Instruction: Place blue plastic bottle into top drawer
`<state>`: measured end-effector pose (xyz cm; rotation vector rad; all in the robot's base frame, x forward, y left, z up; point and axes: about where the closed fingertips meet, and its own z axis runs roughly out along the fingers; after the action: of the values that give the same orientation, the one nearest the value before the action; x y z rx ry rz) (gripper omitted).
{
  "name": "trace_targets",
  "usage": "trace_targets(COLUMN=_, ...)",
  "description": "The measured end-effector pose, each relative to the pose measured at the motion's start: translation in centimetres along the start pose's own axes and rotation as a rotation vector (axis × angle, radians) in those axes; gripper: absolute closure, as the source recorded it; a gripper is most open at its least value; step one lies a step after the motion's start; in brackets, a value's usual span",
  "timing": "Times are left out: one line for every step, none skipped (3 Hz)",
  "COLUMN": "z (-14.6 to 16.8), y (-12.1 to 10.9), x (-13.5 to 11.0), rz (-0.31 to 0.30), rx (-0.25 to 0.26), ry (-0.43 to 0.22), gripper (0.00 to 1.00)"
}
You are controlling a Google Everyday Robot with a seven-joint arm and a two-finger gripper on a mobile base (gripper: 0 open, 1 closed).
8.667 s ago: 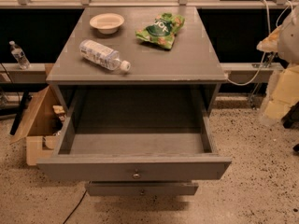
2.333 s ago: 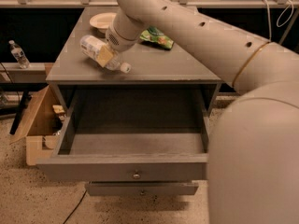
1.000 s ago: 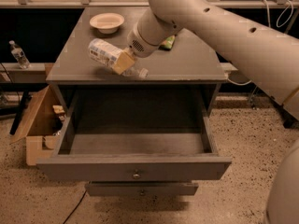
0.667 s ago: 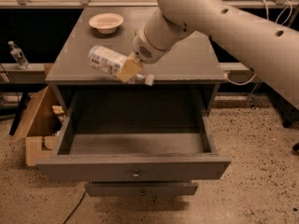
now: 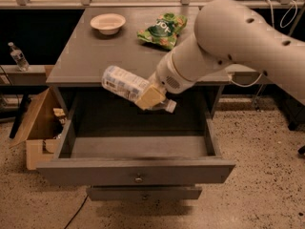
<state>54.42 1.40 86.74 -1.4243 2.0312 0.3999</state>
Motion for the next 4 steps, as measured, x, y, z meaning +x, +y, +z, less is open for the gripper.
trace_targets(z=1.9, y=-0.4, x=4.8, rz=0.102, rx=0.051, ry=0.015, gripper=1.00)
trace_targets(z=3.9, y=-2.1, x=7.1, rz=0.197, rx=0.101, ry=0.009, gripper=1.00)
trace_targets(z=4.0, y=-2.1, x=7.1, rz=0.197, rx=0.101, ry=0.009, gripper=1.00)
trace_targets(z=6.5, y=-2.2, x=9.5, rz=0.219, rx=0.069, ry=0.038, gripper=1.00)
